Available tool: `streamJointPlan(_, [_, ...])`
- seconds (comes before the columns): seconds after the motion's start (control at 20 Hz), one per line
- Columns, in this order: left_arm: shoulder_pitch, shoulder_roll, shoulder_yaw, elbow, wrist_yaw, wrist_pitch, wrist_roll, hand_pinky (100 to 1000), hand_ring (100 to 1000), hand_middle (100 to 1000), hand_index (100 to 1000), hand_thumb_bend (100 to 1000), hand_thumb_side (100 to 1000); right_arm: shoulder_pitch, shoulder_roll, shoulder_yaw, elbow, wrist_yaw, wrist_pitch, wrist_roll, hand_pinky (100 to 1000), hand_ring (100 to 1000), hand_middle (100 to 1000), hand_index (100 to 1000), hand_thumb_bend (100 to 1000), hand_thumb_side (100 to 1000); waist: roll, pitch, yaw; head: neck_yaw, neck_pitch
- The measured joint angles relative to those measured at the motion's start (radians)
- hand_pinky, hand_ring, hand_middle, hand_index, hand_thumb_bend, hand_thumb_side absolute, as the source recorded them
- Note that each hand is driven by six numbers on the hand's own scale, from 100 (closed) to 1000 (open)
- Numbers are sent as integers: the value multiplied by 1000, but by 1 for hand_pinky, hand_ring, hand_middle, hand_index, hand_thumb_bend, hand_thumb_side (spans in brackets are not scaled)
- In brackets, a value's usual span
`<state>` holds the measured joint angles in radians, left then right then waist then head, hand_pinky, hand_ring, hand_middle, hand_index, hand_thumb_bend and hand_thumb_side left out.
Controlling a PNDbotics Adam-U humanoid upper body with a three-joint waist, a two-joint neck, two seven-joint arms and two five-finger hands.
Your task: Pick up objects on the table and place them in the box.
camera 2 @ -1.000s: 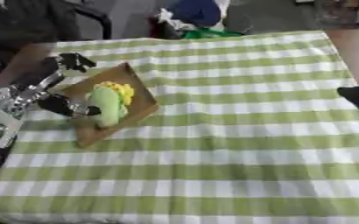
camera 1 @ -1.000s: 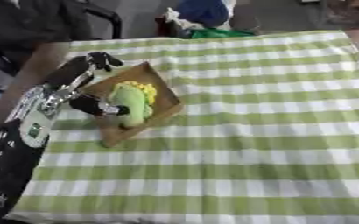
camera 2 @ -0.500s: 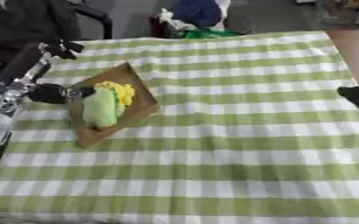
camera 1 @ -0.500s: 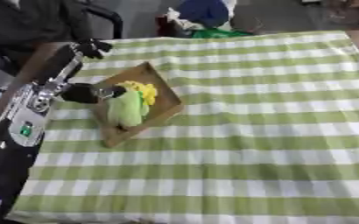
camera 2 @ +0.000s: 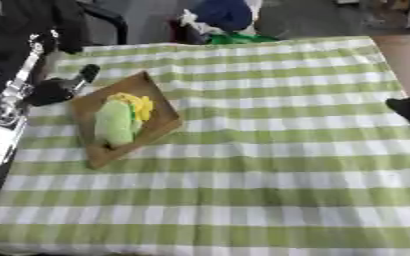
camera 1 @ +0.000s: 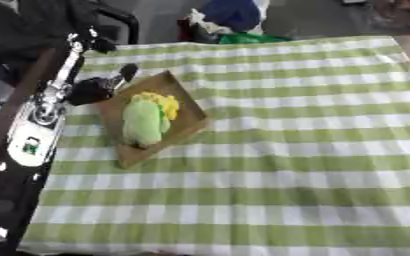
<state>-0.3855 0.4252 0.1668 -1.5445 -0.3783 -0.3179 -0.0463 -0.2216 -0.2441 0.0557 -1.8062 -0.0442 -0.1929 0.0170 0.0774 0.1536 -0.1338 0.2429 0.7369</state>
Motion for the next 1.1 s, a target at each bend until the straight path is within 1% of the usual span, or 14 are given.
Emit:
streamJointPlan(0.2, [-11, -29, 5, -20, 63, 20, 18, 672, 640, 674, 826, 323, 541, -10, -11, 0, -1, 0, 0, 0, 892, 781, 620, 926, 100, 649, -5, 0, 2, -7, -4])
streamJointPlan(0.3, [-13, -44, 10, -32, 90, 33, 28, 660, 629, 658, 813, 269, 525, -19, -20, 0, -8, -1, -1, 0, 889, 781, 621, 922, 100, 623, -8, 1, 3, -10, -9])
streamJointPlan(0.4, [-21, -60, 10, -47, 118, 47, 40, 657, 626, 653, 810, 256, 521, -32, -37, 1, -15, -2, -2, 1, 887, 780, 622, 920, 100, 607, -15, 1, 4, -15, -10])
streamJointPlan(0.5, [-21, -77, 10, -60, 145, 58, 52, 651, 619, 644, 804, 237, 514, -45, -59, 2, -26, -4, -5, 3, 884, 780, 623, 917, 100, 584, -25, 1, 11, -19, -18])
streamJointPlan(0.65, [-21, -104, 11, -78, 179, 75, 68, 648, 616, 639, 802, 223, 513, -74, -105, 8, -44, -10, -8, 6, 879, 779, 624, 913, 100, 552, -36, 1, 20, -28, -27])
streamJointPlan(0.9, [-21, -137, 10, -110, 220, 97, 82, 645, 605, 627, 800, 209, 511, -134, -202, 26, -73, -11, -16, 21, 868, 777, 630, 902, 100, 485, -53, 8, 29, -35, -49])
streamJointPlan(1.1, [-21, -154, 10, -129, 248, 103, 89, 646, 603, 626, 801, 205, 515, -193, -274, 41, -96, -10, -26, 36, 857, 773, 636, 892, 100, 433, -55, 8, 33, -35, -58])
